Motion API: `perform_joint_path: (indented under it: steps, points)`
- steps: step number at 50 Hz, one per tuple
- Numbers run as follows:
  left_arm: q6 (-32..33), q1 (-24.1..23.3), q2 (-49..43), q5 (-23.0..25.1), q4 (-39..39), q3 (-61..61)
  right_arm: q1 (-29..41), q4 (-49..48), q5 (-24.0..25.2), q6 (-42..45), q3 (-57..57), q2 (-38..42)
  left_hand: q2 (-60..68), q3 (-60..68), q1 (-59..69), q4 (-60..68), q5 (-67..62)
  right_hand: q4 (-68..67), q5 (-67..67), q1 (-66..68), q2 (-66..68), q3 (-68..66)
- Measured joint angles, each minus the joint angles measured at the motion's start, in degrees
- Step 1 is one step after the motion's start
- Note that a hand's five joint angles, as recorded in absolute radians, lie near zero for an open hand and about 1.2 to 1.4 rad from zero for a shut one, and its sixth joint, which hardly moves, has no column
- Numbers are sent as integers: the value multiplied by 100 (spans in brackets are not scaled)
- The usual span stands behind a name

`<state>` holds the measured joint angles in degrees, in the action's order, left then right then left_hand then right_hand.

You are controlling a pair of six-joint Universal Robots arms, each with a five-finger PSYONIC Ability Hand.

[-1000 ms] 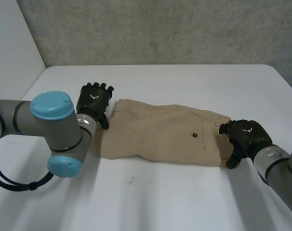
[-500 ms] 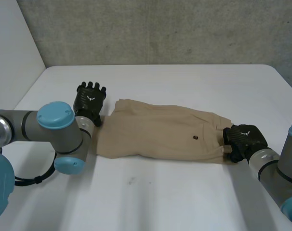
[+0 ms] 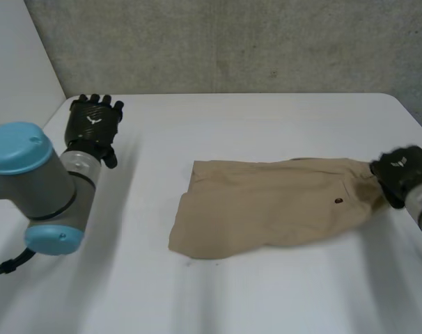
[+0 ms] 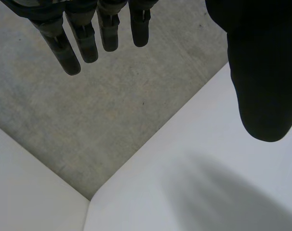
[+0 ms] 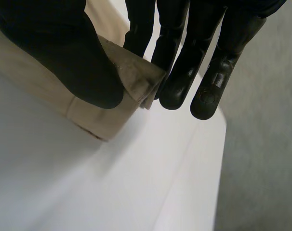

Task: Fold the shorts.

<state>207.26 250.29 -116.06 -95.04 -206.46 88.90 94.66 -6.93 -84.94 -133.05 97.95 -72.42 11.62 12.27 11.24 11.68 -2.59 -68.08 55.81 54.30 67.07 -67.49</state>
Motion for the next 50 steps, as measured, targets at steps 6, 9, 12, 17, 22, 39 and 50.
perform_joint_path:
  steps: [6,9,12,17,22,39,50]
  points:
    - [-370,29,498,6,251,410,1353,684,23,273,-1226,173,0,0,0,0,-1,-1,57,83,0,0]
    - [-565,-13,637,8,350,569,2190,879,142,273,-1778,485,0,0,0,0,0,-1,68,83,0,0]
    - [-680,-61,720,10,398,685,3109,1053,359,325,-2262,986,0,0,0,0,0,-2,70,84,27,0]
    - [-749,-124,774,11,422,795,4001,1253,677,509,-2681,1682,0,0,0,0,0,-2,95,83,27,-41]
    - [-754,-166,778,14,419,873,4390,1245,895,683,-2895,2216,0,0,0,0,2,3365,-3034,-2544,-3394,3298]
    - [-828,-406,909,-25,402,523,3659,235,353,-2057,-2233,674,0,0,0,0,0,5467,-5228,-4277,-5473,5543]
    - [-1283,-1059,1179,-154,408,167,2979,505,466,-3639,-1730,-127,0,0,0,0,-1,5467,-5228,-4277,-5473,5543]
